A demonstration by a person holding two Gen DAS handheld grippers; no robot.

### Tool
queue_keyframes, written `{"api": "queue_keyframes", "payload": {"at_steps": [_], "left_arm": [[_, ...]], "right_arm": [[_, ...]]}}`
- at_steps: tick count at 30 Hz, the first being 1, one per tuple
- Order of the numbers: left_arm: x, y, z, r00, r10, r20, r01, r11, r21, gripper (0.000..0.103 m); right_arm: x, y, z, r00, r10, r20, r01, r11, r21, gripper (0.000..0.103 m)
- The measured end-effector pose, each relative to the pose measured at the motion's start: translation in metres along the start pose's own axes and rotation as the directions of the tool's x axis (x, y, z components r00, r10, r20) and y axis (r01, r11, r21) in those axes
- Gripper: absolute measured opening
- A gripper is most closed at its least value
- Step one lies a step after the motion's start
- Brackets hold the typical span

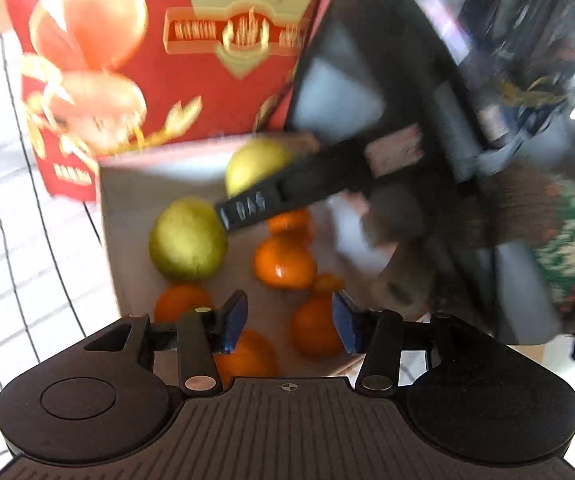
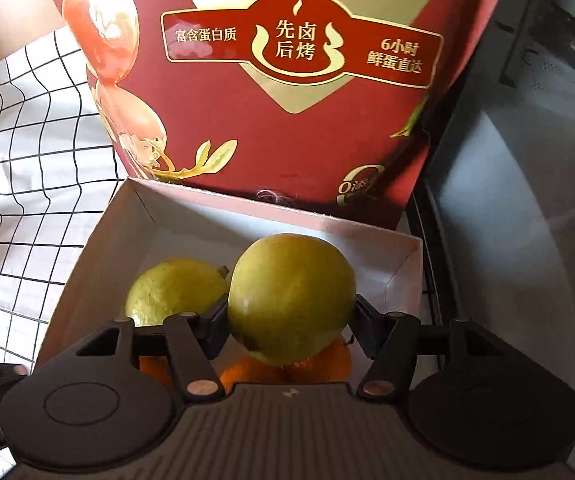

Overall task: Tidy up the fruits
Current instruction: 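Move the right tool to the large orange and close on it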

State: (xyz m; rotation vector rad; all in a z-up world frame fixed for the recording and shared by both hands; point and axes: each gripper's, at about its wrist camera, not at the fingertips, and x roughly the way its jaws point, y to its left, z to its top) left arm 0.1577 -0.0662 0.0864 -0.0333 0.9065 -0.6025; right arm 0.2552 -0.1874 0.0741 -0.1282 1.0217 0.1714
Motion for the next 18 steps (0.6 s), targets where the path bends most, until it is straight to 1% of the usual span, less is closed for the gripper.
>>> {"api": "queue_keyframes", "payload": {"at_steps": [1, 3, 5, 7, 9, 10, 12, 13, 15, 16, 17, 18], "left_arm": [[-0.008, 0.002, -0.001, 1.0, 0.0, 0.03, 0.0, 1.0, -0.004, 0.051], [-0.026, 0.009, -0.003, 0.996, 0.003, 0.086, -0.001, 1.0, -0.019, 0.051], [-0.047, 0.023, -0.008, 0.989, 0.026, 0.146, -0.02, 0.999, -0.044, 0.051], [-0.069, 0.037, -0.02, 0.975, 0.081, 0.207, -0.065, 0.994, -0.083, 0.051], [-0.09, 0.058, -0.036, 0.957, 0.159, 0.245, -0.122, 0.98, -0.158, 0.051], [-0.101, 0.072, -0.047, 0.944, 0.211, 0.254, -0.158, 0.964, -0.212, 0.051], [-0.121, 0.097, -0.069, 0.913, 0.316, 0.259, -0.224, 0.917, -0.33, 0.051], [-0.131, 0.109, -0.082, 0.894, 0.365, 0.258, -0.25, 0.887, -0.389, 0.051], [-0.148, 0.136, -0.108, 0.856, 0.458, 0.24, -0.295, 0.813, -0.502, 0.051], [-0.156, 0.148, -0.121, 0.839, 0.495, 0.225, -0.31, 0.776, -0.548, 0.051], [-0.166, 0.164, -0.132, 0.828, 0.52, 0.209, -0.321, 0.746, -0.584, 0.051], [-0.173, 0.173, -0.142, 0.821, 0.537, 0.194, -0.33, 0.723, -0.607, 0.051]], "right_arm": [[0.003, -0.002, 0.002, 1.0, 0.016, -0.013, -0.016, 1.0, 0.014, 0.061], [0.003, -0.005, 0.002, 0.999, 0.031, -0.011, -0.031, 0.999, 0.035, 0.062], [0.001, -0.007, -0.001, 0.999, 0.047, -0.001, -0.047, 0.998, 0.049, 0.063], [-0.004, -0.009, -0.004, 0.999, 0.046, 0.025, -0.048, 0.997, 0.064, 0.063], [-0.015, -0.005, -0.008, 0.997, 0.055, 0.062, -0.058, 0.997, 0.049, 0.063], [-0.022, -0.002, -0.01, 0.995, 0.056, 0.084, -0.06, 0.998, 0.035, 0.063], [-0.037, 0.011, -0.015, 0.989, 0.05, 0.14, -0.05, 0.999, -0.003, 0.063], [-0.044, 0.019, -0.017, 0.984, 0.049, 0.171, -0.045, 0.999, -0.03, 0.063], [-0.061, 0.04, -0.023, 0.971, 0.07, 0.228, -0.048, 0.994, -0.101, 0.065], [-0.067, 0.054, -0.024, 0.965, 0.09, 0.247, -0.057, 0.989, -0.136, 0.069], [-0.072, 0.068, -0.023, 0.958, 0.117, 0.261, -0.074, 0.982, -0.171, 0.071], [-0.077, 0.083, -0.022, 0.952, 0.151, 0.265, -0.098, 0.974, -0.204, 0.072]]}}
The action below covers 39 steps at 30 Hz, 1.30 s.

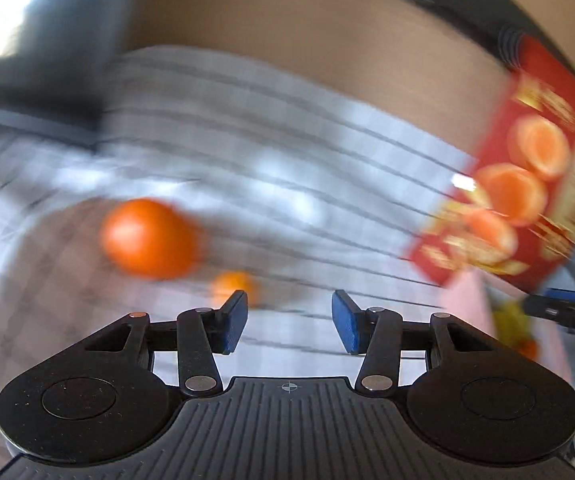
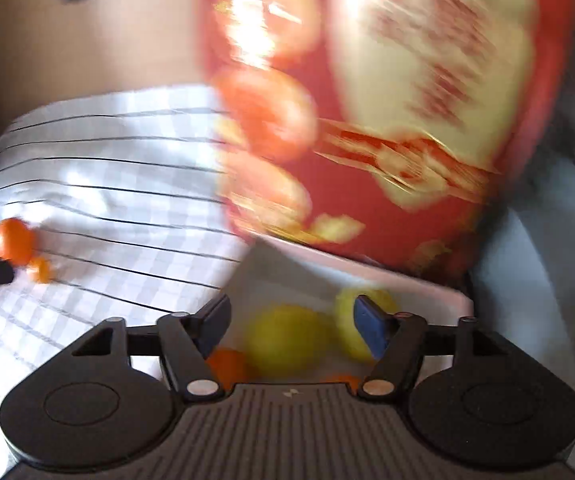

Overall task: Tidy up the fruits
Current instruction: 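Move the right tool to the large orange and close on it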

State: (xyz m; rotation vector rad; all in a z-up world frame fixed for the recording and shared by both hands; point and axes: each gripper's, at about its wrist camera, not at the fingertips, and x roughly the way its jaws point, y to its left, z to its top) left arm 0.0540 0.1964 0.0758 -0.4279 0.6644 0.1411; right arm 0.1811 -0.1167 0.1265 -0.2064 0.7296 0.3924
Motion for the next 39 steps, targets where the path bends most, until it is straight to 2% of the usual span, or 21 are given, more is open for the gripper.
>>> {"api": "queue_keyframes", "payload": {"at_steps": [5, 8, 12, 15, 19, 21, 25, 29, 31, 34, 39], "left_arm": [[-0.018, 0.058, -0.001, 0.996, 0.083, 0.035, -0.082, 0.996, -0.032, 0.051], [-0.028, 0.092, -0.007, 0.995, 0.098, 0.029, -0.095, 0.992, -0.084, 0.051], [-0.031, 0.118, -0.009, 0.992, 0.126, 0.008, -0.124, 0.986, -0.112, 0.051], [-0.035, 0.13, -0.01, 0.993, 0.116, -0.001, -0.116, 0.987, -0.108, 0.051], [-0.035, 0.141, -0.012, 0.996, 0.088, -0.015, -0.089, 0.991, -0.101, 0.051], [-0.037, 0.146, -0.013, 0.998, 0.065, -0.017, -0.067, 0.991, -0.115, 0.051], [-0.041, 0.15, -0.011, 0.997, 0.069, -0.021, -0.071, 0.991, -0.116, 0.05], [-0.037, 0.147, -0.006, 0.996, 0.078, -0.038, -0.082, 0.992, -0.096, 0.05], [-0.036, 0.143, -0.004, 0.997, 0.073, -0.038, -0.076, 0.993, -0.089, 0.051], [-0.033, 0.134, -0.001, 0.997, 0.064, -0.041, -0.067, 0.995, -0.073, 0.051], [-0.023, 0.105, -0.001, 0.998, 0.024, -0.053, -0.025, 1.0, -0.014, 0.051]], "right_arm": [[0.016, 0.086, 0.016, 0.984, 0.176, -0.019, -0.177, 0.975, -0.133, 0.075], [0.037, 0.143, 0.017, 0.971, 0.235, -0.051, -0.24, 0.946, -0.217, 0.076], [0.068, 0.216, 0.016, 0.963, 0.26, -0.078, -0.271, 0.903, -0.334, 0.076], [0.09, 0.259, 0.015, 0.961, 0.271, -0.058, -0.27, 0.873, -0.407, 0.076], [0.122, 0.308, 0.016, 0.962, 0.272, 0.002, -0.229, 0.813, -0.535, 0.076], [0.141, 0.323, 0.016, 0.97, 0.244, 0.018, -0.189, 0.796, -0.575, 0.076], [0.166, 0.335, 0.021, 0.973, 0.229, -0.01, -0.192, 0.79, -0.582, 0.077], [0.169, 0.334, 0.026, 0.974, 0.221, -0.044, -0.211, 0.828, -0.52, 0.074], [0.163, 0.326, 0.026, 0.961, 0.263, -0.086, -0.273, 0.849, -0.453, 0.074], [0.136, 0.307, 0.017, 0.945, 0.313, -0.099, -0.327, 0.864, -0.384, 0.074], [0.073, 0.257, -0.026, 0.95, 0.305, -0.073, -0.312, 0.899, -0.308, 0.074]]}}
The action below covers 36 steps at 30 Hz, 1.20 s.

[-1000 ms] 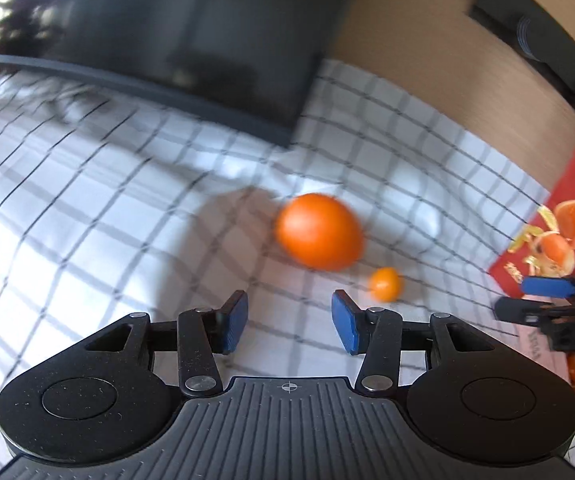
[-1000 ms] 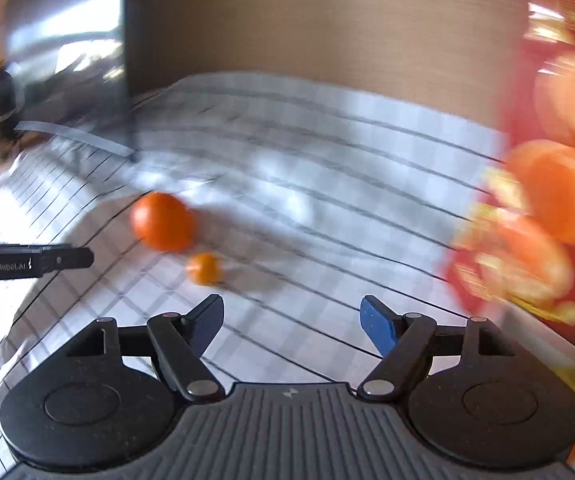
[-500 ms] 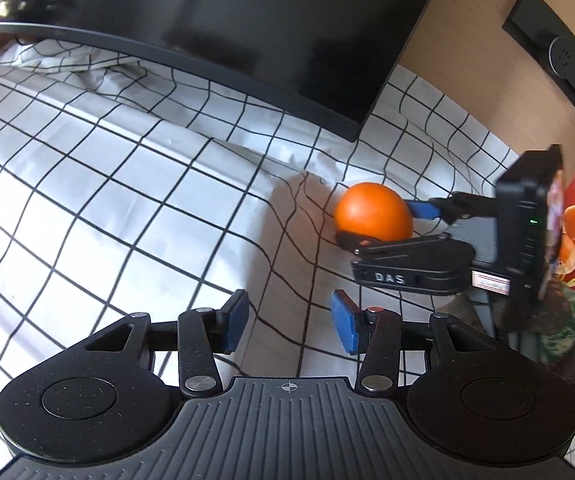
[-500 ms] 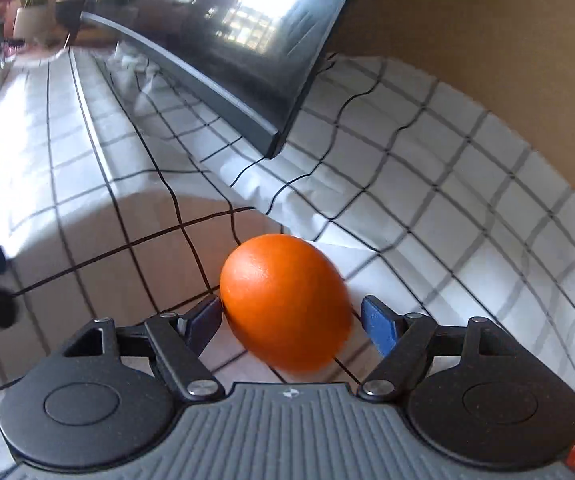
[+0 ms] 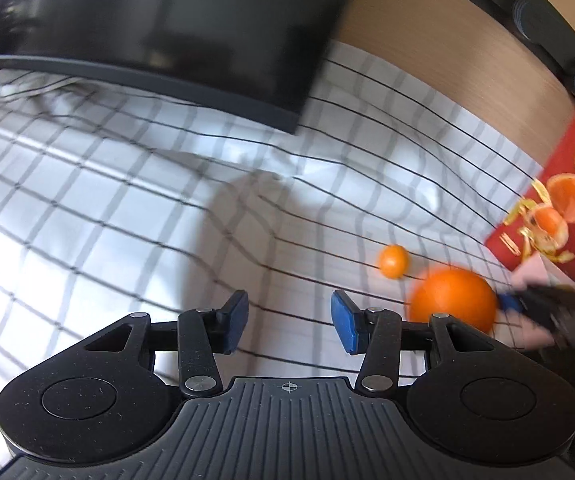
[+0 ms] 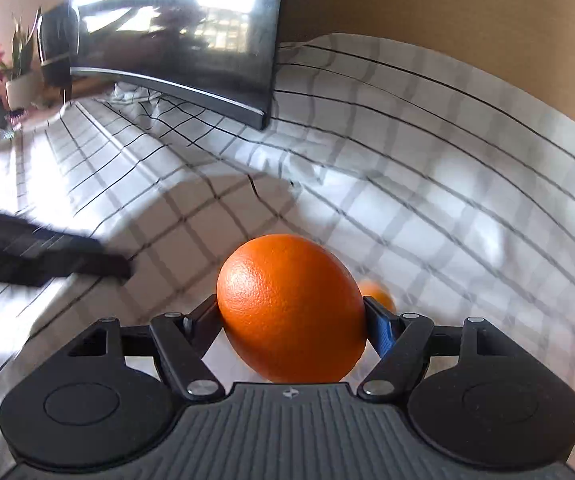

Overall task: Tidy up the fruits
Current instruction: 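Move the right tool to the large orange and close on it, then grasp the small tangerine with the left tool while the right tool lifts the large orange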

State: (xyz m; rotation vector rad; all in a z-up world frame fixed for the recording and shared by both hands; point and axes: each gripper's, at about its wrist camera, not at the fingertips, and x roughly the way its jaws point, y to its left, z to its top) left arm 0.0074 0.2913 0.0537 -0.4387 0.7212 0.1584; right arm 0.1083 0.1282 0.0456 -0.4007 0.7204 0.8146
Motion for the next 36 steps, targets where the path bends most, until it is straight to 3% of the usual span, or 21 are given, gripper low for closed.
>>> {"api": "queue_keyframes", "payload": {"at_steps": [4, 7, 12, 17, 20, 22, 27, 32, 36], "left_arm": [[0.021, -0.033, 0.002, 0.996, -0.093, -0.014, 0.094, 0.993, 0.076, 0.051], [0.043, -0.056, 0.011, 0.988, -0.154, 0.024, 0.15, 0.981, 0.121, 0.051], [0.088, -0.088, 0.026, 0.999, -0.036, -0.008, 0.037, 0.972, 0.232, 0.051], [0.117, -0.107, 0.03, 0.997, 0.0, -0.077, 0.022, 0.958, 0.285, 0.051], [0.128, -0.116, 0.024, 0.996, 0.037, -0.077, -0.01, 0.948, 0.319, 0.047], [0.126, -0.12, 0.019, 0.997, 0.037, -0.06, -0.015, 0.942, 0.335, 0.037], [0.099, -0.128, 0.004, 0.996, -0.038, -0.075, 0.06, 0.947, 0.314, 0.037], [0.055, -0.15, -0.039, 0.976, -0.164, -0.144, 0.202, 0.927, 0.316, 0.037], [0.027, -0.169, -0.082, 0.966, -0.164, -0.199, 0.225, 0.913, 0.34, 0.037]], "right_arm": [[-0.049, -0.007, -0.057, 0.993, -0.121, -0.017, 0.121, 0.993, 0.01, 0.074], [-0.075, -0.017, -0.094, 0.982, -0.181, -0.053, 0.184, 0.981, 0.067, 0.074], [-0.113, -0.03, -0.143, 0.966, -0.248, -0.072, 0.257, 0.95, 0.179, 0.074], [-0.135, -0.025, -0.167, 0.956, -0.289, -0.056, 0.294, 0.934, 0.201, 0.074], [-0.14, -0.024, -0.176, 0.955, -0.296, -0.034, 0.297, 0.933, 0.205, 0.074], [-0.145, -0.023, -0.179, 0.953, -0.301, -0.025, 0.3, 0.933, 0.2, 0.074], [-0.15, -0.023, -0.184, 0.958, -0.288, -0.006, 0.283, 0.936, 0.209, 0.075], [-0.149, -0.027, -0.19, 0.967, -0.254, -0.009, 0.25, 0.943, 0.221, 0.077], [-0.144, -0.03, -0.196, 0.969, -0.244, -0.029, 0.244, 0.941, 0.235, 0.077]]}}
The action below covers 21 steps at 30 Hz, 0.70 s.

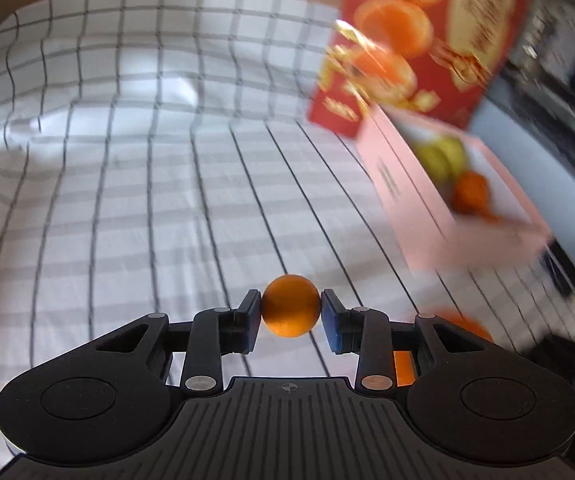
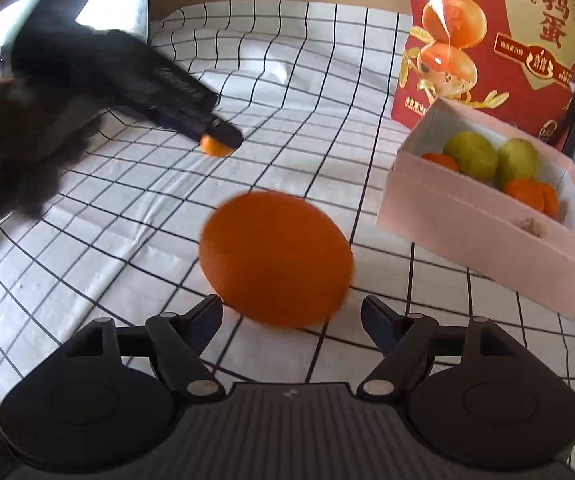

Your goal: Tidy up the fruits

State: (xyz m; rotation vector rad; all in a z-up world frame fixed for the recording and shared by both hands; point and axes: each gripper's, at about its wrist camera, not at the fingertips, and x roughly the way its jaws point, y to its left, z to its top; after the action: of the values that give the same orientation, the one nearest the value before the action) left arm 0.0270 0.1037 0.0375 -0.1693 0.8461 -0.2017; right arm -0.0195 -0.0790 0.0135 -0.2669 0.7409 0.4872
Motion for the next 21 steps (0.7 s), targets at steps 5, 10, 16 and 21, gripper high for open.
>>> {"api": "queue_keyframes", "payload": {"at_steps": [5, 10, 16, 21], "left_arm": [[-0.007, -0.021, -0.03, 0.997, 0.056, -0.051, -0.056, 0.998, 0.013, 0.037], [-0.01, -0.019, -0.035, 0.997, 0.065, -0.041, -0.067, 0.997, -0.044, 0.038], [-0.01, -0.018, -0.037, 0.997, 0.049, -0.052, -0.053, 0.996, -0.071, 0.038], [-0.011, -0.014, -0.04, 0.999, 0.031, -0.03, -0.034, 0.994, -0.107, 0.038]], "right_arm": [[-0.001, -0.008, -0.009, 1.0, 0.0, 0.009, 0.0, 1.0, 0.024, 0.082], [-0.002, -0.01, -0.014, 1.0, 0.004, 0.011, -0.004, 1.0, 0.022, 0.089], [-0.001, -0.007, -0.018, 1.0, -0.001, 0.01, 0.0, 1.0, 0.029, 0.103], [-0.002, -0.008, -0.018, 1.0, -0.001, -0.004, 0.001, 1.0, 0.03, 0.103]]}}
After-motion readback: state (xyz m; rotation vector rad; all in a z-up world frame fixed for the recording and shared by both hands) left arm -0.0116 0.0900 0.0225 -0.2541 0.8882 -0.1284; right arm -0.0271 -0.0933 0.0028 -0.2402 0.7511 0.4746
